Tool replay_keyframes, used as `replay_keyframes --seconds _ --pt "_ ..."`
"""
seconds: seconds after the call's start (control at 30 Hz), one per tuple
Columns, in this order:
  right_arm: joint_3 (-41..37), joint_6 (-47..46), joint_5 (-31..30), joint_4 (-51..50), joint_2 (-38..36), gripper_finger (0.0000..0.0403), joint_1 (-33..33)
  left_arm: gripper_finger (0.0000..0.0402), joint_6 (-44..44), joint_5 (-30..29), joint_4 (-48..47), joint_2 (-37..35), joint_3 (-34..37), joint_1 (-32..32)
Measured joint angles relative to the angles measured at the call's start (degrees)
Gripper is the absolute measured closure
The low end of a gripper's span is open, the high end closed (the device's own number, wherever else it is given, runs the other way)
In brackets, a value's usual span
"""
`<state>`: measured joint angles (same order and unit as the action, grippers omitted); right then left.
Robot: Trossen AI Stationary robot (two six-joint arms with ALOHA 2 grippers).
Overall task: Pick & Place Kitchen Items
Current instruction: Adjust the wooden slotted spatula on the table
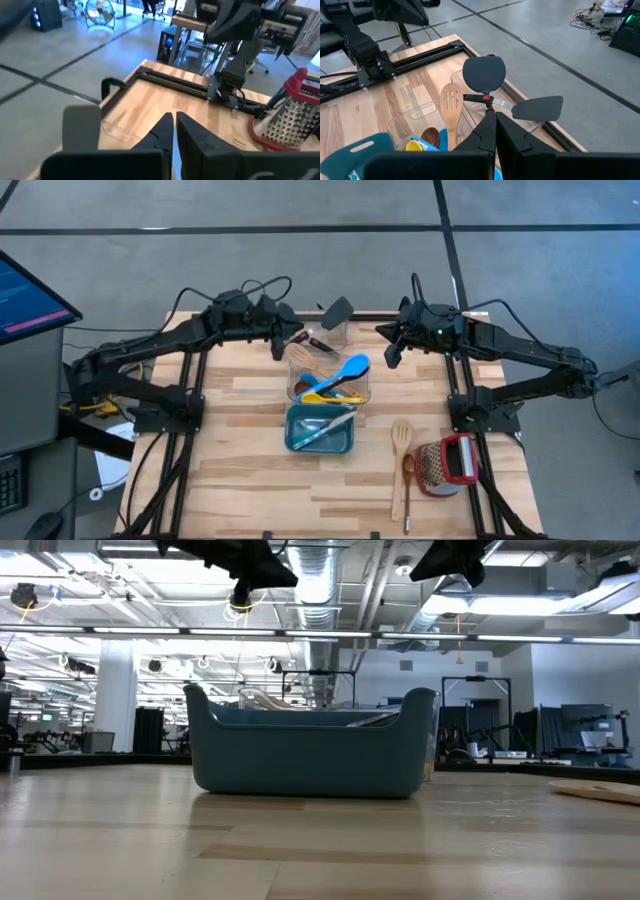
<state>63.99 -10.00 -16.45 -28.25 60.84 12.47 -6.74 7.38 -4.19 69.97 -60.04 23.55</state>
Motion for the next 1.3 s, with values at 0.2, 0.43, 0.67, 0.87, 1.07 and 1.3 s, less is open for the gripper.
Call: replay_keyframes --seconds 0.2,0.43,0.67,0.87,1.07,1.3 --pt "0.0 0.02 -0.09 0.0 0.0 0.0403 0.02 0.0392 -3.06 -0.03 0.88 -1.39 3.07 0.0" --pt "0.0 0.0 -0.11 0.0 0.0 0.0403 0.02 0.0393 -3.19 -0.03 1.48 -1.39 3.26 0.0" --pt "0.0 -1.8 0.11 -0.04 0.0 0.0403 -0.02 0.0394 -3.22 -0.03 2.01 -1.39 3.26 0.02" --pt "0.04 -7.6 14.02 -6.43 0.0 0.0403 1.9 0.0395 -3.22 -0.03 2.19 -1.39 3.26 0.02" --pt "0.02 -11.76 26.94 -20.62 2.0 0.0403 4.89 0.0395 -3.22 -0.03 2.25 -1.39 3.26 0.02" --pt "0.04 -11.72 34.15 -31.25 6.56 0.0403 6.53 0.0395 -3.22 -0.03 2.39 -1.39 3.26 0.02"
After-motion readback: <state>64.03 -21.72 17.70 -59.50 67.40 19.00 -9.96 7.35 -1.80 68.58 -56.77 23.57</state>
